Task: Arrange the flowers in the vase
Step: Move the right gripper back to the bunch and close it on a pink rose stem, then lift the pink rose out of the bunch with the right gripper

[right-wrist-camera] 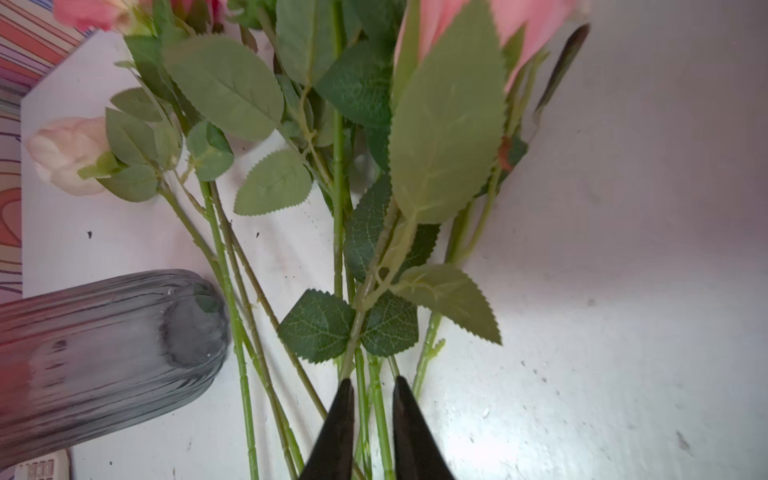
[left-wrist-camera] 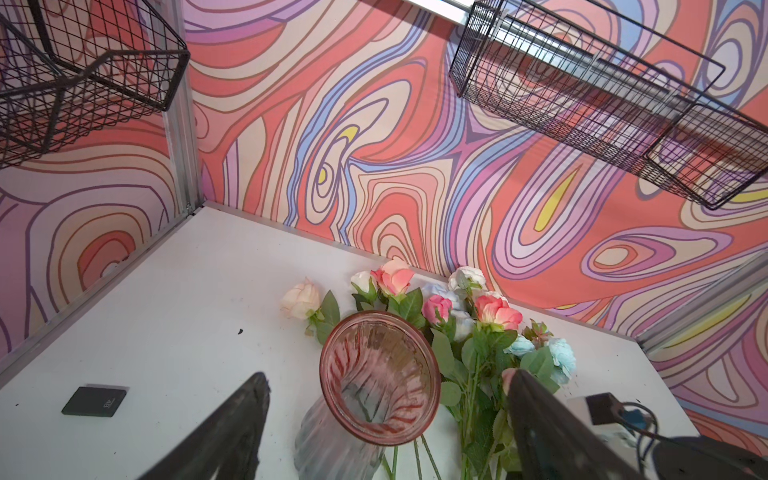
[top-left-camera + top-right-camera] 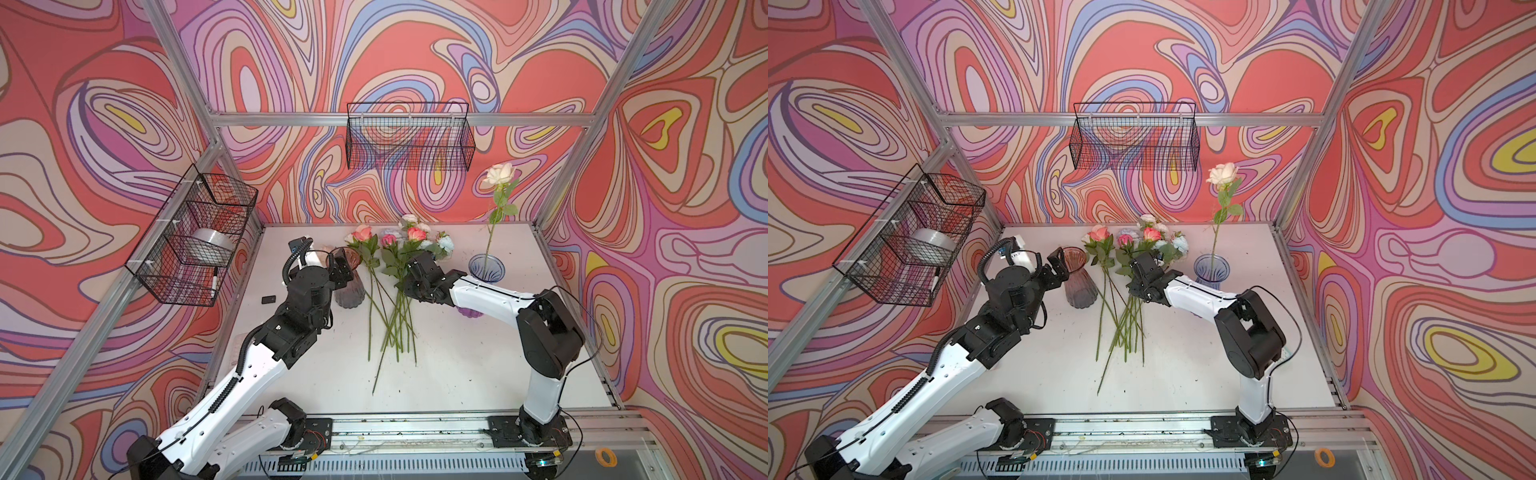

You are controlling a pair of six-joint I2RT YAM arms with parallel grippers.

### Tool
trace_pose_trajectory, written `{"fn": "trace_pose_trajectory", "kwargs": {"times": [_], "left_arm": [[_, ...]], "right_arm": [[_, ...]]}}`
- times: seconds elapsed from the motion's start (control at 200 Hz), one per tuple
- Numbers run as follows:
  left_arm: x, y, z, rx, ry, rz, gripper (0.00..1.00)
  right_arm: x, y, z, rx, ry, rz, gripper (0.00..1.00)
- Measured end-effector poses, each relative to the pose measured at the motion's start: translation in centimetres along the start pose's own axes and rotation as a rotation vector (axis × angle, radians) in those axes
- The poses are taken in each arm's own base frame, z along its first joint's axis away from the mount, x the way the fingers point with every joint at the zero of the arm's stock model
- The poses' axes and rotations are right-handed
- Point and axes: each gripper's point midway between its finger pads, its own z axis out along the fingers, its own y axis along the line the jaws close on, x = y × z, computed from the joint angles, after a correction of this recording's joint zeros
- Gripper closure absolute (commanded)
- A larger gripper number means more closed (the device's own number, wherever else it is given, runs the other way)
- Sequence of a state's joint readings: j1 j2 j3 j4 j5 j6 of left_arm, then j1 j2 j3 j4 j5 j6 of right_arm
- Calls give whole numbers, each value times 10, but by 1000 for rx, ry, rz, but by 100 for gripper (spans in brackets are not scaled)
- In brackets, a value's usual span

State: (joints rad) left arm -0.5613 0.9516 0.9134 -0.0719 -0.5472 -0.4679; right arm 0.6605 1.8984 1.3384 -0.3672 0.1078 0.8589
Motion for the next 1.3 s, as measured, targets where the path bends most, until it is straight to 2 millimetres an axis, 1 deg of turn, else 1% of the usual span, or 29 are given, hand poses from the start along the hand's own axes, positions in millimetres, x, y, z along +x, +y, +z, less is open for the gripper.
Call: {"fn": "trace_pose_trajectory", "kwargs": {"times": [0.095, 0.17, 0.285, 0.516, 0.656, 0.716, 0.776, 0.896, 1.026, 1.101, 1.182, 1.302], "left_arm": [[0, -2, 0, 12, 5, 0, 10], [1, -3, 0, 17, 9, 1, 10], [3, -5, 1, 22, 16, 4, 10], [5, -7, 2, 35, 24, 4, 10], [6, -8, 2, 41, 30, 6, 10], [7, -8, 3, 41, 33, 7, 10], [7, -8, 3, 39, 34, 8, 10], [7, -7, 3, 38, 33, 7, 10], [6, -8, 4, 41, 33, 6, 10], [7, -7, 4, 41, 36, 6, 10], [8, -8, 6, 46, 43, 7, 10], [12, -11, 8, 60, 58, 10, 10]], "right_arm": [[3, 2, 14, 3, 17, 6, 82], [3, 3, 22, 2, 21, 11, 81], [1, 4, 23, -4, 20, 19, 81], [-14, 5, 24, -30, -12, 43, 81], [-16, 2, 32, -20, -11, 51, 81], [-15, 0, 37, -13, -7, 55, 83], [-13, -3, 40, -5, 0, 56, 88], [-13, -3, 41, -6, 2, 62, 91], [-15, -1, 40, -13, -4, 64, 93], [-18, 2, 33, -24, -13, 60, 93], [-24, 8, 21, -44, -29, 58, 93], [-38, 21, -6, -91, -67, 48, 94]]}}
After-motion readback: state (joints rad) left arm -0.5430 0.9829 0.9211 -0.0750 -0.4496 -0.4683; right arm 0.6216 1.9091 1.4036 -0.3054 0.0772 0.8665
